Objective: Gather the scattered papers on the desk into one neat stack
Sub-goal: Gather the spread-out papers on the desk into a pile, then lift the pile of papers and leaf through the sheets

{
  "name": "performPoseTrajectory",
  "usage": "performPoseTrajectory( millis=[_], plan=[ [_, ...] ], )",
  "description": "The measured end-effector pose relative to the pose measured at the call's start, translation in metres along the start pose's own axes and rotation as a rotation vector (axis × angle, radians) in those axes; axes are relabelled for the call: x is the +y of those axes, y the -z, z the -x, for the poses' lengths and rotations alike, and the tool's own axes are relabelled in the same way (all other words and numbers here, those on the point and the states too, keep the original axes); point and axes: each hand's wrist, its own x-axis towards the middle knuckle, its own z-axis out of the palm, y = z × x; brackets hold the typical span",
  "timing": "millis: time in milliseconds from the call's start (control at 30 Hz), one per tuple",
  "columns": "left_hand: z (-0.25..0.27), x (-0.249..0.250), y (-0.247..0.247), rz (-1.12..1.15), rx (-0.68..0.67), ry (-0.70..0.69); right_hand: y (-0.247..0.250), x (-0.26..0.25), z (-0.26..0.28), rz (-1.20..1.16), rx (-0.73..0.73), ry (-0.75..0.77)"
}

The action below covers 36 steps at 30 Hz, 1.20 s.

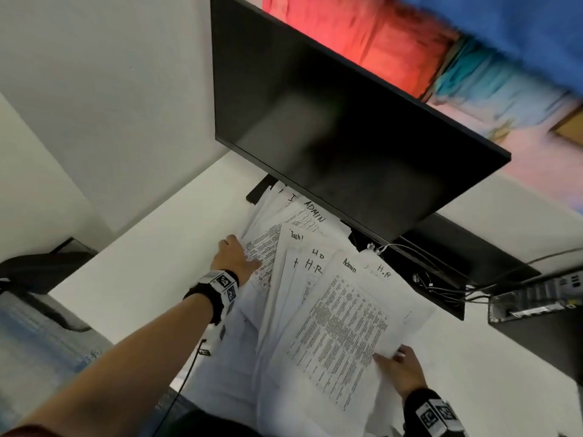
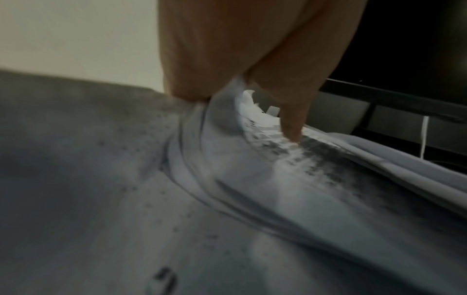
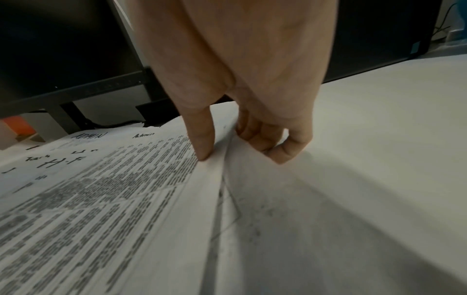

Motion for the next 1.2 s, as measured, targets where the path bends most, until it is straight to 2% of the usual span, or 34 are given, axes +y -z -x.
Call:
performPoseTrajectory(
  millis=[133,200,400,600,700,800,900,1000,1100,1200],
  plan=[
    [-0.009,0.0,0.006,0.088,-0.105,0.081,-0.005,0.008,-0.003,0.008,-0.012,0.056],
    [-0.014,-0.006,0.021,0.082,-0.115,0.051,-0.004,0.015,0.0,-0.013,-0.002,0.061],
    [0.003,-0.006,0.099,-0.081,0.074,-0.248,-0.001,0.022,0.001,-0.023,0.023,0.063],
    [0.066,0.011,0.167,-0.271,0.228,-0.506,-0.003,0.017,0.004,-0.017,0.03,0.075],
    [0.111,0.03,0.202,-0.112,0.311,-0.61,-0.001,0.01,0.011,0.003,0.033,0.054],
    [0.146,0.052,0.218,0.283,0.256,-0.676,0.005,0.007,0.014,-0.015,0.081,0.056],
    [0.156,0.071,0.193,0.598,0.121,-0.689,0.011,0.008,0.021,-0.078,0.151,0.072],
    [0.144,0.08,0.128,0.767,-0.022,-0.572,0.02,0.017,0.019,-0.141,0.168,0.049],
    [0.139,0.079,0.041,0.736,-0.186,-0.417,0.028,0.029,0.013,-0.181,0.175,-0.01],
    [0.138,0.061,-0.039,0.496,-0.206,-0.203,0.037,0.032,0.02,-0.237,0.143,-0.037]
  ],
)
